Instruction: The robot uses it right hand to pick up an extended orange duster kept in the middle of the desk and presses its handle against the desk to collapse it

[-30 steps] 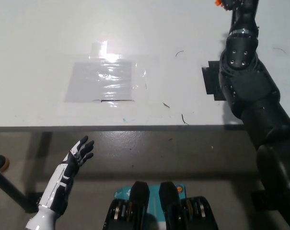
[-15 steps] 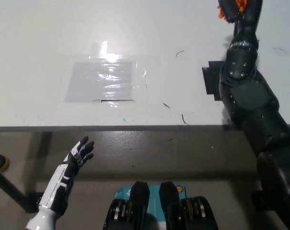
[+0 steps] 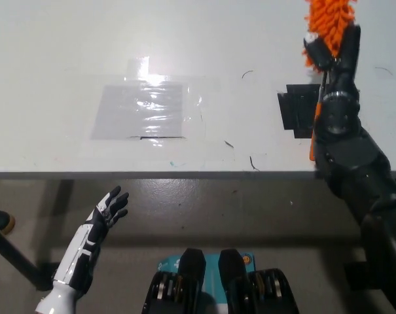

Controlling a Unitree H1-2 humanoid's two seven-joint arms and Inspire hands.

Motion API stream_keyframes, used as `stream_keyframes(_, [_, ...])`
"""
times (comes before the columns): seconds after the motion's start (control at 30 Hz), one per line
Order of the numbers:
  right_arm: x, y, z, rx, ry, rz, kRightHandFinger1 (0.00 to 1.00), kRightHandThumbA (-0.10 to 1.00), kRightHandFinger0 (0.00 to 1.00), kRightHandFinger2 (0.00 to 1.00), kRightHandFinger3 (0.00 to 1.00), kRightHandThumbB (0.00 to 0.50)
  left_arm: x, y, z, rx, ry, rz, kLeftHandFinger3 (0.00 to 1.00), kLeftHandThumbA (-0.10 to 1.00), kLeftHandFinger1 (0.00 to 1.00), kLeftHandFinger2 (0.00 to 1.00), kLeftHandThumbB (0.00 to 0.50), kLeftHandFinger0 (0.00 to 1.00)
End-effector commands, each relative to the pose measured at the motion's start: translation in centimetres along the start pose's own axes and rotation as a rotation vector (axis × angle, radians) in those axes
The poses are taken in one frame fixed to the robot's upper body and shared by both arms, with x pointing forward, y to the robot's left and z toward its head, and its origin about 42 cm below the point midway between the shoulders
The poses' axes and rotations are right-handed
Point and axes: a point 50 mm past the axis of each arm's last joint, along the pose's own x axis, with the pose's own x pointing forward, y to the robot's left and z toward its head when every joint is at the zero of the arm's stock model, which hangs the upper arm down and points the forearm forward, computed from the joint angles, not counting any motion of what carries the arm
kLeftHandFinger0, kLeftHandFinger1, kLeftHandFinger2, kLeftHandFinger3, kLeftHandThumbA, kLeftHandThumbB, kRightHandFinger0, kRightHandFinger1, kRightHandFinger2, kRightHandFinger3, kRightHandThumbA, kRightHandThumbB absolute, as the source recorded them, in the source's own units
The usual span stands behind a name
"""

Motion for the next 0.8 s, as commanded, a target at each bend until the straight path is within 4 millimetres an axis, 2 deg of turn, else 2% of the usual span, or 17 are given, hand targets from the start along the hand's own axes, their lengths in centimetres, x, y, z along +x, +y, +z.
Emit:
stream_keyframes(0.0, [-1.2, -2.4, -4.9, -0.171, 0.187, 0.150, 0.42, -0.08, 0.18, 0.66, 0.32, 0.058, 0.2, 0.2, 0.9, 0.030, -0.063, -0.009, 1.00, 1.00, 1.00, 1.00, 0.143, 1.00])
stream_keyframes(0.03, [-1.3, -2.5, -5.0, -0.176, 0.191, 0.155, 0.51, -0.10, 0.29, 0.67, 0.35, 0.068, 0.2, 0.2, 0.9, 0.030, -0.063, -0.009, 1.00, 1.00, 1.00, 1.00, 0.138, 1.00])
stream_keyframes(0.07, [-1.4, -3.0, -5.7, -0.196, 0.219, 0.186, 0.47, -0.08, 0.31, 0.58, 0.29, 0.055, 0.3, 0.2, 0.8, 0.028, -0.063, -0.010, 1.00, 1.00, 1.00, 1.00, 0.145, 1.00])
stream_keyframes(0.1, [-1.6, -3.4, -6.3, -0.204, 0.248, 0.210, 0.28, -0.10, 0.12, 0.42, 0.16, 0.087, 0.3, 0.2, 0.8, 0.028, -0.063, -0.011, 1.00, 1.00, 1.00, 1.00, 0.146, 1.00])
stream_keyframes(0.13, [-1.7, -3.8, -6.8, -0.196, 0.295, 0.230, 0.20, -0.10, 0.01, 0.39, 0.14, 0.072, 0.5, 0.1, 0.8, 0.032, -0.066, -0.011, 1.00, 1.00, 1.00, 1.00, 0.150, 1.00])
stream_keyframes(0.17, [-1.8, -4.1, -7.4, -0.189, 0.356, 0.244, 0.15, -0.10, 0.00, 0.36, 0.12, 0.083, 0.5, 0.1, 0.8, 0.035, -0.064, -0.013, 1.00, 1.00, 1.00, 1.00, 0.151, 1.00])
stream_keyframes(0.3, [-2.3, -4.7, -8.4, -0.262, 0.402, 0.300, 0.09, -0.10, 0.00, 0.32, 0.08, 0.089, 0.7, 0.0, 0.9, 0.038, -0.067, -0.012, 1.00, 1.00, 1.00, 1.00, 0.158, 1.00])
stream_keyframes(0.37, [-2.5, -4.7, -8.6, -0.294, 0.396, 0.305, 0.05, -0.10, 0.00, 0.31, 0.15, 0.082, 0.5, 0.2, 0.9, 0.041, -0.062, -0.006, 1.00, 1.00, 1.00, 1.00, 0.163, 1.00])
stream_keyframes(0.47, [-2.0, -5.2, -8.1, -0.300, 0.348, 0.285, 0.14, -0.06, 0.00, 0.38, 0.08, 0.066, 0.5, 0.2, 0.9, 0.044, -0.063, -0.008, 1.00, 1.00, 1.00, 1.00, 0.163, 1.00])
stream_keyframes(0.7, [-2.0, -5.2, -8.1, -0.301, 0.350, 0.287, 0.15, -0.06, 0.00, 0.39, 0.06, 0.068, 0.5, 0.2, 0.9, 0.045, -0.063, -0.008, 1.00, 1.00, 1.00, 1.00, 0.163, 1.00])
stream_keyframes(0.73, [4.6, -5.0, 3.7, -0.250, -0.032, 0.194, 0.18, -0.08, 0.00, 0.46, 0.02, 0.105, 0.5, 0.1, 0.7, 0.062, -0.058, -0.014, 1.00, 1.00, 1.00, 1.00, 0.159, 1.00])
stream_keyframes(0.77, [5.4, -4.9, 6.2, -0.253, -0.108, 0.191, 0.20, -0.10, 0.00, 0.53, 0.15, 0.109, 0.5, 0.1, 0.7, 0.063, -0.057, -0.015, 1.00, 1.00, 1.00, 1.00, 0.160, 1.00])
